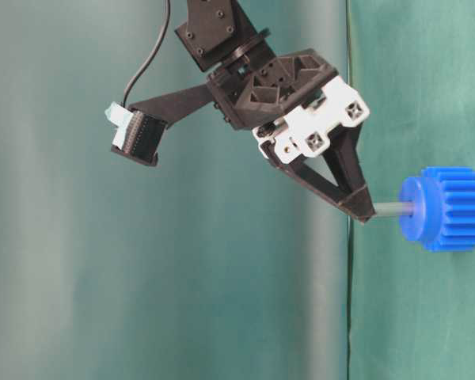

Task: Insert the shaft placed at a random location into the center hole of the small gear at another random location.
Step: 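Carry the shaft left and position it above the blue gear's center hole, then lower the shaft into the gear's center hole with the right gripper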

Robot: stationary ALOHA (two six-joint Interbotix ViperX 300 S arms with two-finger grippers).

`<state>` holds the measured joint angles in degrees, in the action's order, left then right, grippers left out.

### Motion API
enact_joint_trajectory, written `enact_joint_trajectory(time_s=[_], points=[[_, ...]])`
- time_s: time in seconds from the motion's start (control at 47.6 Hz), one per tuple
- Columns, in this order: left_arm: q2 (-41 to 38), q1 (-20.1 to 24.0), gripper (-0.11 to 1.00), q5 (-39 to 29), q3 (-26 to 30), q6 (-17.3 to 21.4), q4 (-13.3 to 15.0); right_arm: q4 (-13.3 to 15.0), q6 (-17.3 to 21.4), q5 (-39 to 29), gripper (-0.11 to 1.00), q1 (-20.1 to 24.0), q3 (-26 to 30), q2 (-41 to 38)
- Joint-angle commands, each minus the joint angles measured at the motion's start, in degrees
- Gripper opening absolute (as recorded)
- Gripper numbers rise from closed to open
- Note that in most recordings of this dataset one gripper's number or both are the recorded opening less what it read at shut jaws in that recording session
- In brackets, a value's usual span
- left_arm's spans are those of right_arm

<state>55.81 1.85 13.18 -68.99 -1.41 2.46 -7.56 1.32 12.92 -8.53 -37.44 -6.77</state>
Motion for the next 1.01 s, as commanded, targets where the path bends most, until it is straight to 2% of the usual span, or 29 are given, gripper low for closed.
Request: enact_joint_trajectory(time_s=[0.0, 0.987], points=[[-0.09, 0.18, 0.00, 0.09, 0.44, -0.53, 0.18, -0.09, 0.09, 0.62, 0.17, 0.18, 1.32, 0.79], [-0.09, 0.18, 0.00, -0.26, 0.35, -0.79, 0.18, -0.18, 0.18, 0.70, 0.17, 0.18, 1.67, -4.04]])
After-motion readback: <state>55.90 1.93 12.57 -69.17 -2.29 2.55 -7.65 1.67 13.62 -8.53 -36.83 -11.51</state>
